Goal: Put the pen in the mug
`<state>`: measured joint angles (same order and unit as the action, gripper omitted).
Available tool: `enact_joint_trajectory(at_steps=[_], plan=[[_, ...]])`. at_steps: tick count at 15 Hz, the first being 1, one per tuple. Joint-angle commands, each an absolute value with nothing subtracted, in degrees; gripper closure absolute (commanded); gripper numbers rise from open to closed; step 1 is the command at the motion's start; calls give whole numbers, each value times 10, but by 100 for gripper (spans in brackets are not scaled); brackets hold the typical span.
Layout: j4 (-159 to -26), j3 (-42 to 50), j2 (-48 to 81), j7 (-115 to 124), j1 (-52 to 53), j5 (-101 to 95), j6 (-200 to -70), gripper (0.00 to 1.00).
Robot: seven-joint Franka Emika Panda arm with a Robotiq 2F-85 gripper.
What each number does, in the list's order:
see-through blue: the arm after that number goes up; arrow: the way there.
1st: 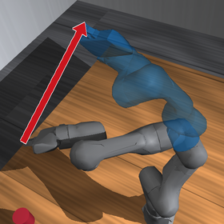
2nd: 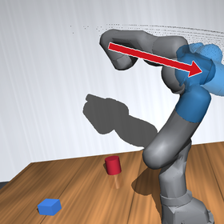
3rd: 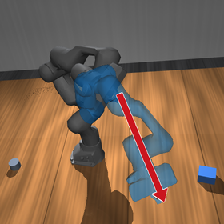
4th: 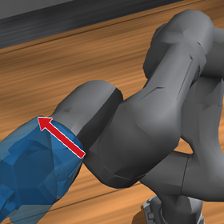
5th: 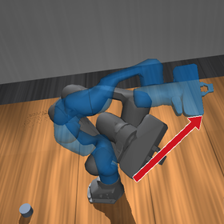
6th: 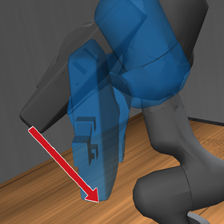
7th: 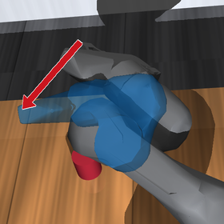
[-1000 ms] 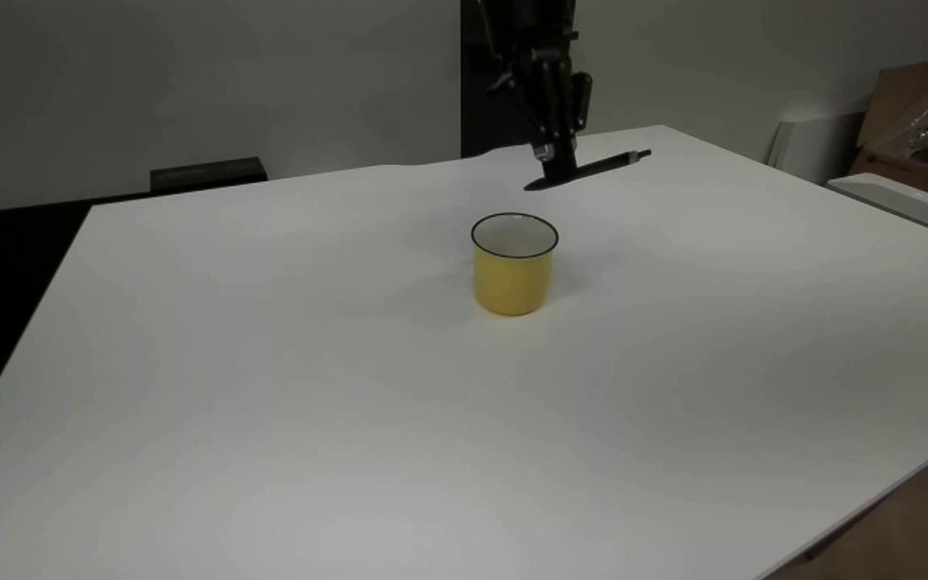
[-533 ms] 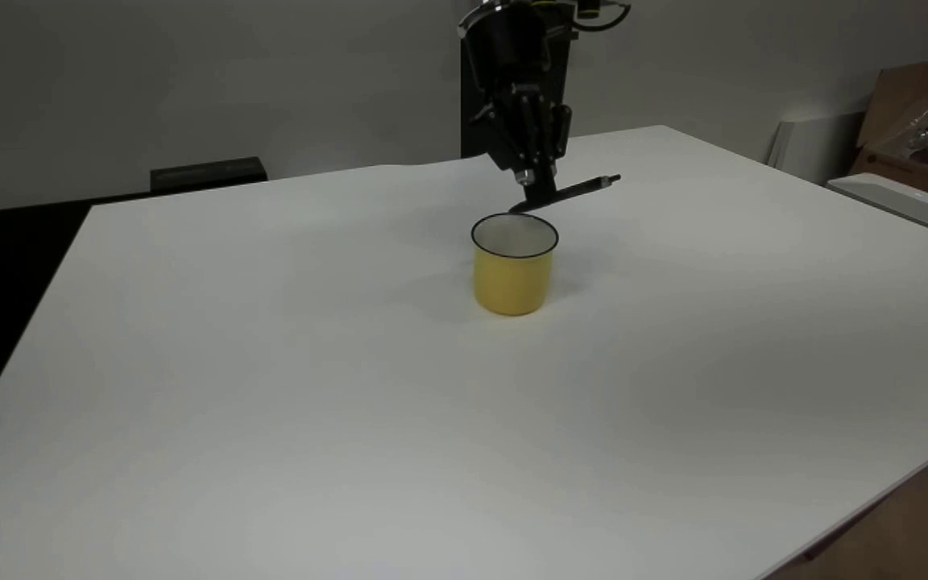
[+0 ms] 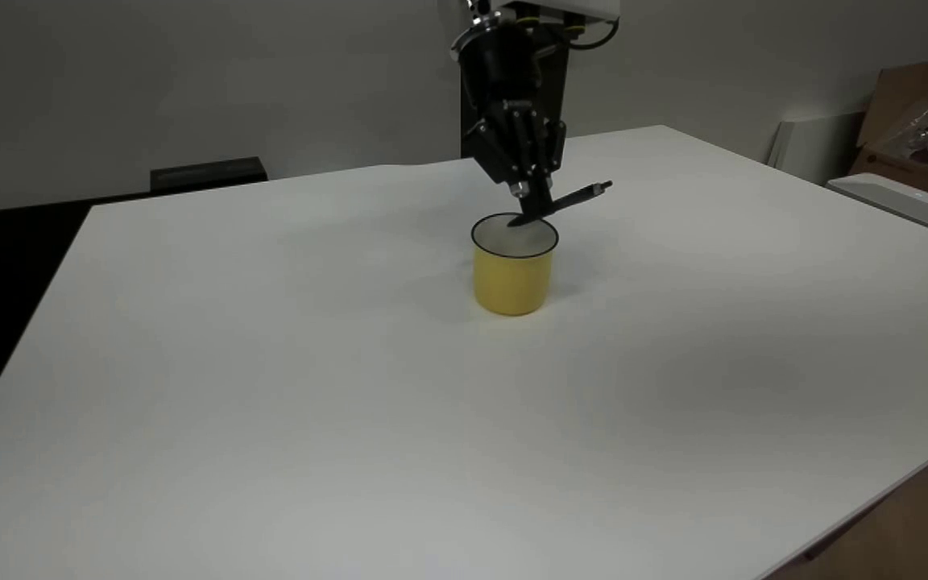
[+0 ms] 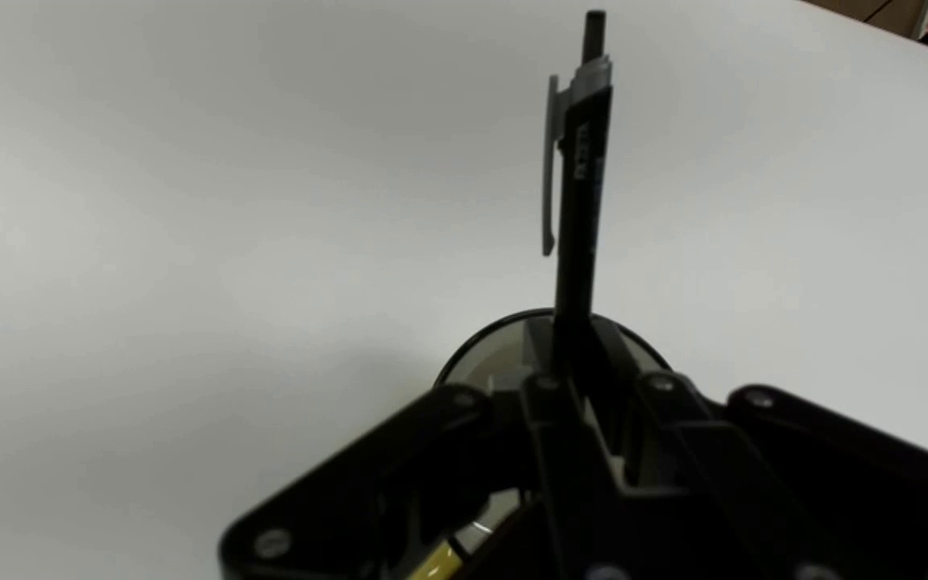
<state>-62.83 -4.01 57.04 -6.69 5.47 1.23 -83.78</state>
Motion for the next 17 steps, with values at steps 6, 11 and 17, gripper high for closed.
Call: enact_joint_trajectory(at_steps=[6,11,17], plan=[[-506,-41,639,-26,57,24,-766,97],[-472,-43,656,-24,54,35,-760,42],[-488,-42,619,-40,62,29,-813,2]])
